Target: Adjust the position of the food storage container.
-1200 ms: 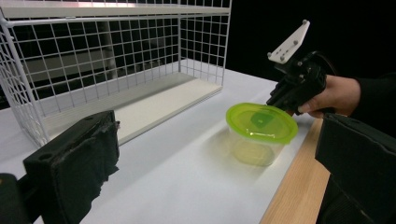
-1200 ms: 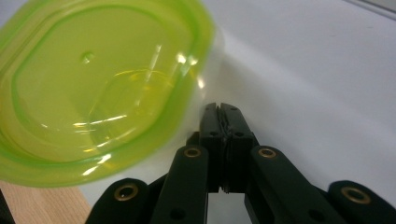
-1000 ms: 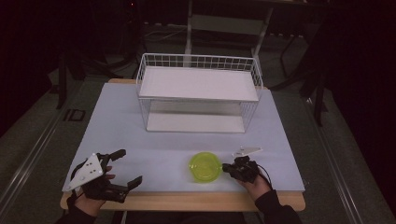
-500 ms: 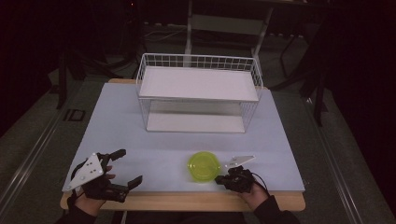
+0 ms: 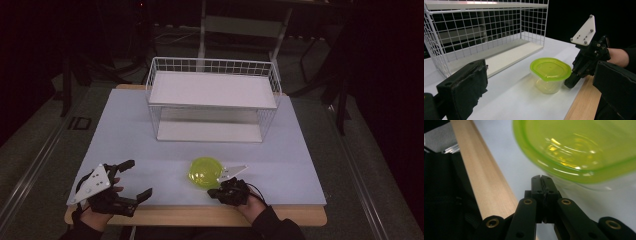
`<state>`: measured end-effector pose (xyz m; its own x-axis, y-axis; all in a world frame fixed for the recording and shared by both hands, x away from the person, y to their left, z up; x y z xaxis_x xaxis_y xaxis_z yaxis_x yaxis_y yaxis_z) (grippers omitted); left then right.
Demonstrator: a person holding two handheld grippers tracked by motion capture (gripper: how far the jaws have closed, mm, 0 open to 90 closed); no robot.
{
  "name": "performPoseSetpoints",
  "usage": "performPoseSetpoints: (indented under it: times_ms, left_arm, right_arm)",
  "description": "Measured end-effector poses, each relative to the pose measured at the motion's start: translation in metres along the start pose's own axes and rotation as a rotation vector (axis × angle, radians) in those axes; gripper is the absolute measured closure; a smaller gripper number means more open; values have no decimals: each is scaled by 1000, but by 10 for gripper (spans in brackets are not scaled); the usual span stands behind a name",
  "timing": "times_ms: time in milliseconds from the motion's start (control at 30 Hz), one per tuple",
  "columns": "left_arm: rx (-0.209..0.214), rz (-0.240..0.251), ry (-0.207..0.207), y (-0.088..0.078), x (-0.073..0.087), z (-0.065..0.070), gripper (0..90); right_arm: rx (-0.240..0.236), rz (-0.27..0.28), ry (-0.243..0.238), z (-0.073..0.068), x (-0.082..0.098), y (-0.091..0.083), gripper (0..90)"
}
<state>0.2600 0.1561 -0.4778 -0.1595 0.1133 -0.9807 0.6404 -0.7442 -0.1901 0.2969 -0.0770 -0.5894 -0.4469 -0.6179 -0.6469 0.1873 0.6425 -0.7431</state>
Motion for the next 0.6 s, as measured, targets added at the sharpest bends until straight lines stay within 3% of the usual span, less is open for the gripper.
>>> performPoseSetpoints:
  times_ms: [100, 300, 333, 400, 500, 600]
  left_arm:
    - [2, 1, 0, 0, 0, 0, 3]
    - [8, 7, 6, 0, -2, 0, 3]
    - [6, 12, 15, 0, -2, 0, 3]
    - [16, 10, 29, 2, -3, 1, 3]
    - [39, 10, 49, 5, -5, 5, 3]
    - [62, 8, 42, 7, -7, 8, 3]
  right_arm:
    - [12, -12, -26, -2, 2, -3, 894]
    - [60, 11, -2, 10, 5, -24, 866]
    - [105, 32, 0, 17, 5, -36, 822]
    - [127, 66, 17, 24, 3, -48, 739]
    - [161, 117, 31, 32, 0, -66, 521]
    - [172, 178, 32, 37, -6, -83, 272]
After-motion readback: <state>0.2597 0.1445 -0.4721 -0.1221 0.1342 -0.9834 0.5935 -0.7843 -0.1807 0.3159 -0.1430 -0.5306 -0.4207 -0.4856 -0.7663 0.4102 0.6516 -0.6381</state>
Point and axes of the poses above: each handheld gripper's, and its own axes: y roughly forward along the jaws, x roughly out of its underside, z roughly to its right, the point moved 9 cm from there along y, roughly forward along the jaws
